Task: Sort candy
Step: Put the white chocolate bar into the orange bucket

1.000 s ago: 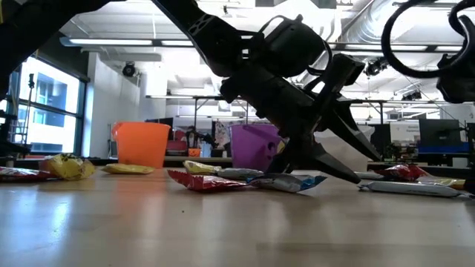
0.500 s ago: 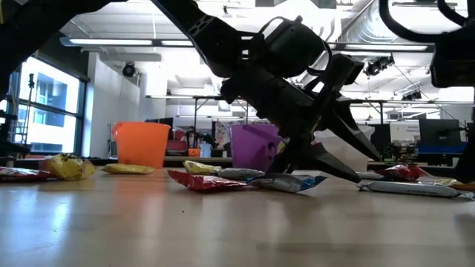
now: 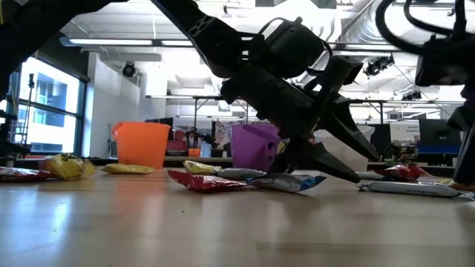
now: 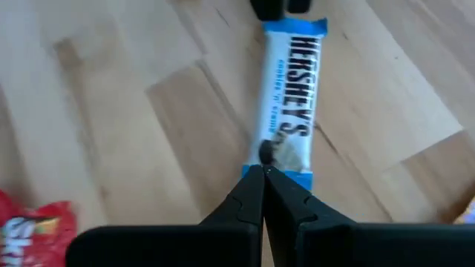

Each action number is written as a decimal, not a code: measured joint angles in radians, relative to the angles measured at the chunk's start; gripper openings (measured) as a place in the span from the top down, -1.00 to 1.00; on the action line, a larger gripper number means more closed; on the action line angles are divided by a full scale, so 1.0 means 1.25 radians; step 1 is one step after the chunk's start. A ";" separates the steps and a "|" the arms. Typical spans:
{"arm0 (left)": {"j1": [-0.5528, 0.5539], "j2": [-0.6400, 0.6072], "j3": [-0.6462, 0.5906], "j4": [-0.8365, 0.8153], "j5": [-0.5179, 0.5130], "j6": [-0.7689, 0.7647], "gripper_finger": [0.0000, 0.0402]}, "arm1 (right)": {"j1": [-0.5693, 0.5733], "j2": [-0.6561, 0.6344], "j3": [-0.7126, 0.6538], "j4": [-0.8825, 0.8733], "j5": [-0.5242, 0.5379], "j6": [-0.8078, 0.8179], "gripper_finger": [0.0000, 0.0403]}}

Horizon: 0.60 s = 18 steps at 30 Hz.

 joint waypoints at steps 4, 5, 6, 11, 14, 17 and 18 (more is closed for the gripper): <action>0.000 0.000 0.000 0.000 0.000 -0.001 0.29 | -0.012 0.000 -0.029 0.019 -0.017 0.006 1.00; 0.000 0.000 0.000 0.000 0.000 -0.001 0.29 | -0.012 0.002 -0.040 0.034 -0.018 0.007 1.00; 0.000 0.000 0.000 0.000 0.000 -0.001 0.29 | -0.011 0.004 -0.049 0.049 -0.016 0.008 1.00; 0.000 0.000 0.000 0.002 -0.004 -0.019 0.29 | -0.011 0.007 -0.088 0.111 -0.016 0.008 1.00; 0.001 0.000 0.000 0.003 -0.008 -0.026 0.29 | -0.011 0.008 -0.094 0.122 -0.017 0.008 1.00; 0.001 0.000 -0.001 0.015 0.008 -0.029 0.29 | -0.013 0.009 -0.095 0.122 -0.012 0.008 1.00; 0.001 0.002 -0.001 0.026 0.021 -0.031 0.29 | -0.015 0.009 -0.095 0.122 -0.009 0.008 1.00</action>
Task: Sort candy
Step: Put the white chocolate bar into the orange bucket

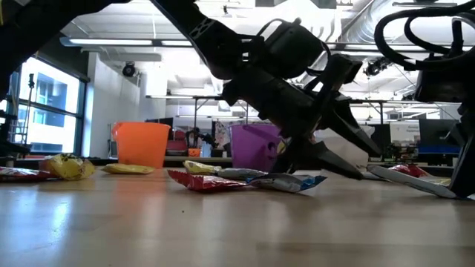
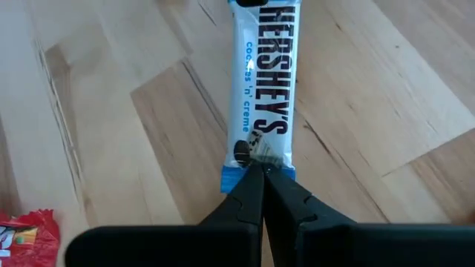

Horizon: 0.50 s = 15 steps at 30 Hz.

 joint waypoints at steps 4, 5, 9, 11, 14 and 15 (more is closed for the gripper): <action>-0.005 0.000 0.000 0.006 0.016 0.000 0.29 | -0.013 0.001 0.000 0.004 0.003 -0.003 1.00; -0.007 0.001 0.000 0.008 0.017 0.000 0.29 | -0.017 0.001 -0.001 0.007 0.005 -0.009 1.00; -0.008 0.007 0.001 0.027 0.038 -0.023 0.35 | -0.028 0.002 -0.002 0.012 0.009 -0.026 1.00; -0.009 0.013 0.002 0.032 0.033 -0.024 0.43 | -0.032 0.002 -0.002 0.012 0.010 -0.035 1.00; -0.009 0.017 0.001 0.081 0.026 -0.027 0.60 | -0.033 0.002 -0.002 0.015 0.014 -0.041 1.00; -0.008 0.019 0.001 0.097 0.024 -0.030 0.67 | -0.033 0.002 -0.002 0.014 0.014 -0.041 1.00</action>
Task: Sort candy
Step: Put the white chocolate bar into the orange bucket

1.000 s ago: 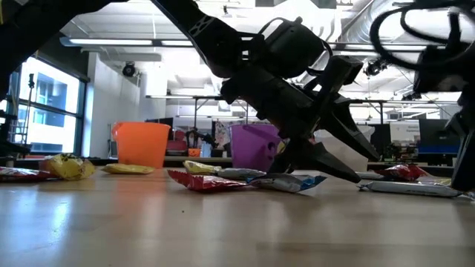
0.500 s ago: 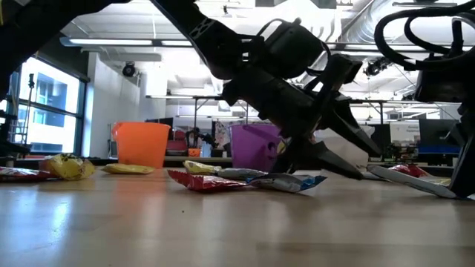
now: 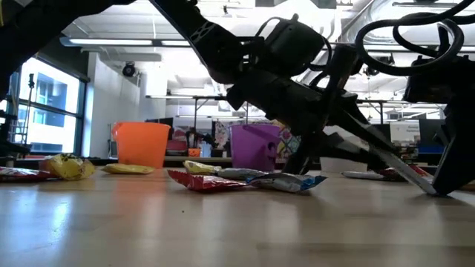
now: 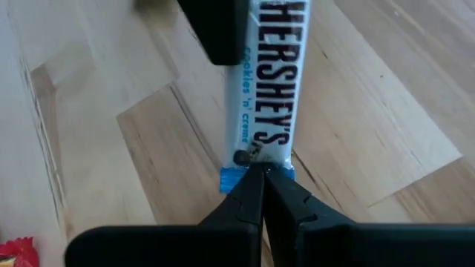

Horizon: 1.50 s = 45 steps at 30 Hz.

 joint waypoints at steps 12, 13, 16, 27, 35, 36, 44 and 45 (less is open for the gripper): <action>0.010 0.000 0.000 -0.004 -0.014 0.024 0.98 | 0.000 0.000 0.000 0.000 0.002 -0.005 1.00; 0.011 -0.002 0.000 -0.011 -0.014 0.033 0.98 | 0.000 0.000 0.000 0.000 0.002 -0.008 1.00; 0.020 -0.005 0.000 -0.032 -0.014 0.060 0.98 | 0.000 0.000 0.000 0.001 0.013 -0.016 1.00; 0.073 -0.037 -0.002 -0.094 -0.034 0.138 0.99 | -0.006 0.002 0.046 -0.013 0.048 -0.064 0.84; 0.129 -0.118 -0.002 -0.224 -0.069 0.258 1.00 | -0.043 0.001 0.078 -0.085 0.067 -0.075 0.44; 0.139 -0.136 -0.002 -0.235 -0.088 0.276 1.00 | -0.050 0.001 0.078 -0.084 0.069 -0.078 0.43; 0.245 -0.324 0.000 -0.455 -0.199 0.421 1.00 | -0.111 -0.001 0.079 -0.064 0.084 -0.079 0.71; 0.263 -0.350 0.000 -0.496 -0.213 0.441 1.00 | -0.121 -0.001 0.079 -0.059 0.085 -0.079 0.79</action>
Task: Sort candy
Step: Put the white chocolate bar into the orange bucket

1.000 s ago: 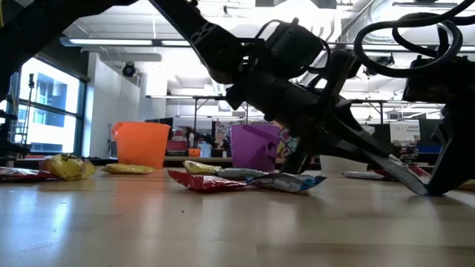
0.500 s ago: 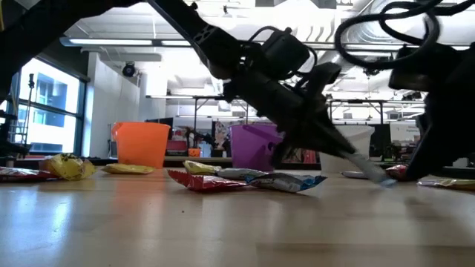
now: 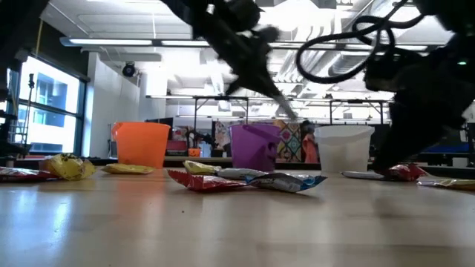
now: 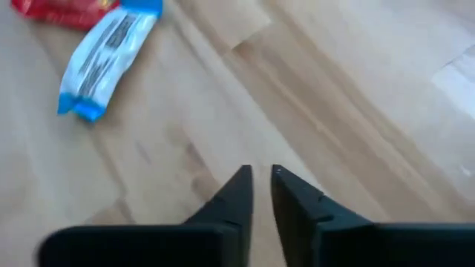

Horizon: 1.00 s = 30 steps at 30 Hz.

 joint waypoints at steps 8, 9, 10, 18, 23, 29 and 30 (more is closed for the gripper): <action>0.148 -0.186 -0.001 -0.246 -0.116 0.131 1.00 | -0.082 0.000 0.001 0.059 0.002 0.007 0.95; 0.166 -0.212 -0.001 -0.265 -0.125 0.146 1.00 | -0.093 0.000 0.001 0.063 0.002 0.007 0.96; 0.185 -0.237 -0.001 -0.283 -0.130 0.161 1.00 | -0.103 0.000 0.001 0.064 0.002 0.007 0.98; 0.376 -0.376 0.000 -0.503 -0.167 0.242 1.00 | -0.180 -0.001 0.001 0.076 -0.001 -0.005 1.00; 0.484 -0.386 0.000 -0.617 -0.184 0.299 1.00 | -0.220 -0.001 0.001 0.101 -0.017 -0.026 1.00; 0.555 -0.383 -0.055 -0.614 -0.174 0.350 1.00 | -0.257 -0.001 0.001 0.114 -0.021 -0.026 1.00; 0.565 -0.381 -0.072 -0.609 -0.167 0.351 1.00 | -0.261 -0.001 0.001 0.114 -0.021 -0.026 1.00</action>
